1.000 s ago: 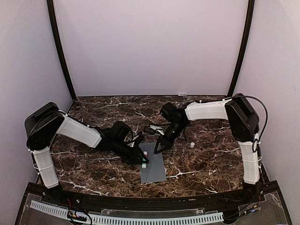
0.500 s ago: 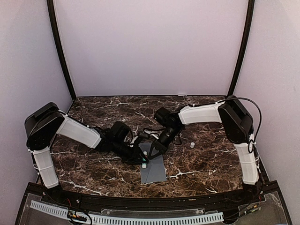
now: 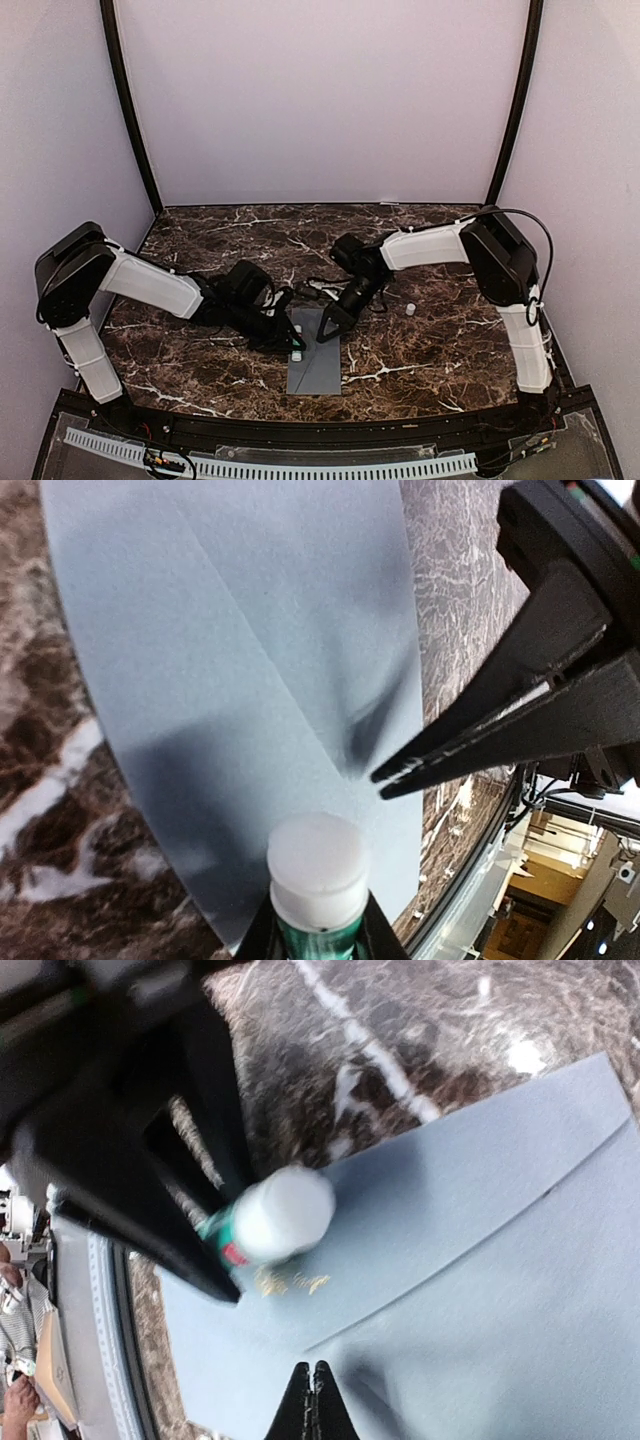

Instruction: Place the letter into the envelope and seal it

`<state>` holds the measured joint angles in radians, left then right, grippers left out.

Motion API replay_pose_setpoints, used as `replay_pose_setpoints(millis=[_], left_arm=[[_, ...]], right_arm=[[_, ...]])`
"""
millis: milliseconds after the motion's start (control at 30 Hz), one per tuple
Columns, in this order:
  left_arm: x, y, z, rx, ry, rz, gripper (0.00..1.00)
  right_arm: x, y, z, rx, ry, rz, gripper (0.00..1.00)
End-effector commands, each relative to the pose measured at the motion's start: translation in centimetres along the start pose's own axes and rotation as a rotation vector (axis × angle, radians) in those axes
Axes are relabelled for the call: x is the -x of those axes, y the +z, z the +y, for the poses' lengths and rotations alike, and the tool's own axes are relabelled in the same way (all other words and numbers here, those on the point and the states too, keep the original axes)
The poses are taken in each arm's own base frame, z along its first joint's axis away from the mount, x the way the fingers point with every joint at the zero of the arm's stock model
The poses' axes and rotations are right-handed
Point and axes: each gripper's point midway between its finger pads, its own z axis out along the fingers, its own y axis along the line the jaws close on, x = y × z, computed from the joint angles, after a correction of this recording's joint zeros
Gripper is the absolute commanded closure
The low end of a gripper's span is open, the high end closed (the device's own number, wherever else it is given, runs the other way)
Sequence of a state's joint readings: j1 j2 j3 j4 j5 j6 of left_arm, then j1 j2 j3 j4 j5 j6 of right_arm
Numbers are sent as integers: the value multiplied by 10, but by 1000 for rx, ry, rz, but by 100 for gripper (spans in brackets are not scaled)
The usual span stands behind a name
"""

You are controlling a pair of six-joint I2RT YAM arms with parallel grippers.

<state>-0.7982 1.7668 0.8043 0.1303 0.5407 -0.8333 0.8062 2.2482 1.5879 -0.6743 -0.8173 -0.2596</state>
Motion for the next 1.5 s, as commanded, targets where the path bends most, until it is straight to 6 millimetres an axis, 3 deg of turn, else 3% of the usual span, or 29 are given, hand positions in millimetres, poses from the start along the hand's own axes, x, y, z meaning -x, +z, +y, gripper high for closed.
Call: replay_pose_setpoints(millis=[0, 67, 133, 233, 367, 500, 833, 1100, 1267, 1467], left_arm=[[13, -19, -14, 15, 69, -78, 100], [17, -27, -24, -1, 91, -104, 100], [21, -39, -36, -21, 111, -140, 100], [23, -59, -50, -48, 115, -195, 100], [5, -70, -57, -138, 46, -227, 100], [-21, -68, -44, -183, -61, -268, 100], [-31, -47, -17, -130, -201, -252, 100], [-29, -43, -7, -95, -214, -264, 100], [-26, -48, 1, -53, -207, -300, 100], [-17, -59, -4, -25, -143, -353, 100]], right_arm=[[29, -47, 55, 40, -150, -86, 98], [36, -67, 73, 36, -205, -111, 96], [36, -77, 77, 11, -227, -123, 95], [30, -78, 75, -15, -244, -112, 94], [31, -73, 74, 12, -265, -123, 94], [40, -61, 59, 9, -213, -138, 95], [24, -9, 32, 90, -54, -31, 96], [16, 10, 29, 108, -24, -2, 97], [9, 19, 4, 6, 64, 24, 100], [-1, 21, -22, -74, 166, 29, 100]])
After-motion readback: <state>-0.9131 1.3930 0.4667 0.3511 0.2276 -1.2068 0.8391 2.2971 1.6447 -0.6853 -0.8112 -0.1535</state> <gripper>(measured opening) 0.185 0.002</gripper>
